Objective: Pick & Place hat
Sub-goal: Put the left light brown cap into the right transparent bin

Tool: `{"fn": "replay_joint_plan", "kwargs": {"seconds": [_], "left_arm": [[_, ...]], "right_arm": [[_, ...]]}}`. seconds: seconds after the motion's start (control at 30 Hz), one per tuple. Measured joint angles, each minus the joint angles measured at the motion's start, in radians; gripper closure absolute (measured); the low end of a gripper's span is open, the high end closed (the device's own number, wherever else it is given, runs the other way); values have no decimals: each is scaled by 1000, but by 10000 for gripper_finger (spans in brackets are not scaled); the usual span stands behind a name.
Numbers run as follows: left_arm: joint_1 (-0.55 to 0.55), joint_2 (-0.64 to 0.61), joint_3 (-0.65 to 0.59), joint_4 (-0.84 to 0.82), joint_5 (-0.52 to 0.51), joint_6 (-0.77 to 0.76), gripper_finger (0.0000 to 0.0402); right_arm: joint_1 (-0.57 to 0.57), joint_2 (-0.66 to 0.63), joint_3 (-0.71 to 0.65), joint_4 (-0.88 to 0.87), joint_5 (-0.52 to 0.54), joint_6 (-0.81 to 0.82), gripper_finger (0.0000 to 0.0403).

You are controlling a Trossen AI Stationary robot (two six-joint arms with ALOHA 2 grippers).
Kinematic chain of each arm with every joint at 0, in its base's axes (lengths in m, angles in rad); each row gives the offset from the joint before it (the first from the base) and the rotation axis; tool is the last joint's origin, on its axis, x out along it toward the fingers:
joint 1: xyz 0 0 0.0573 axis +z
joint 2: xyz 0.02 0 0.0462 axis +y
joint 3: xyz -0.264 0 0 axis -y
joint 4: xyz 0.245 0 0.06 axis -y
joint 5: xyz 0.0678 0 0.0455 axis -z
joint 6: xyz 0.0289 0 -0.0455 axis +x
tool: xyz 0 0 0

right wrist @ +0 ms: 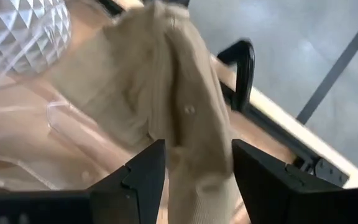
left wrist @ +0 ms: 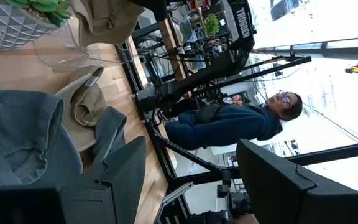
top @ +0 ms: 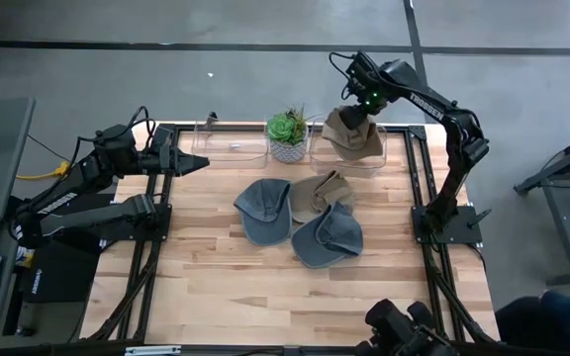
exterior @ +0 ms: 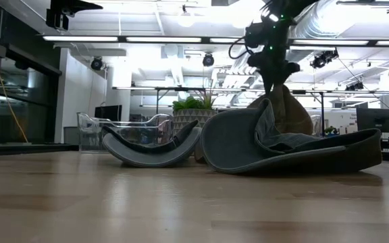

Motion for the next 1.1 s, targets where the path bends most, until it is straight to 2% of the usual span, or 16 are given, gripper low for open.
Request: {"fn": "replay_joint_plan", "kwargs": {"seconds": [0.67,0.8,1.0,1.1], "left_arm": [[0,0,0,0,2,5,170],[0,0,0,0,2,5,170],[0,0,0,0,2,5,170],[0,0,0,0,2,5,170]], "right_arm": [[1,0,-46,-144,47,108,234],[1,0,-46,-151,36,112,274],[1,0,-46,-151,45,105,381],[1,0,-46,-151,49,96,391]]}}
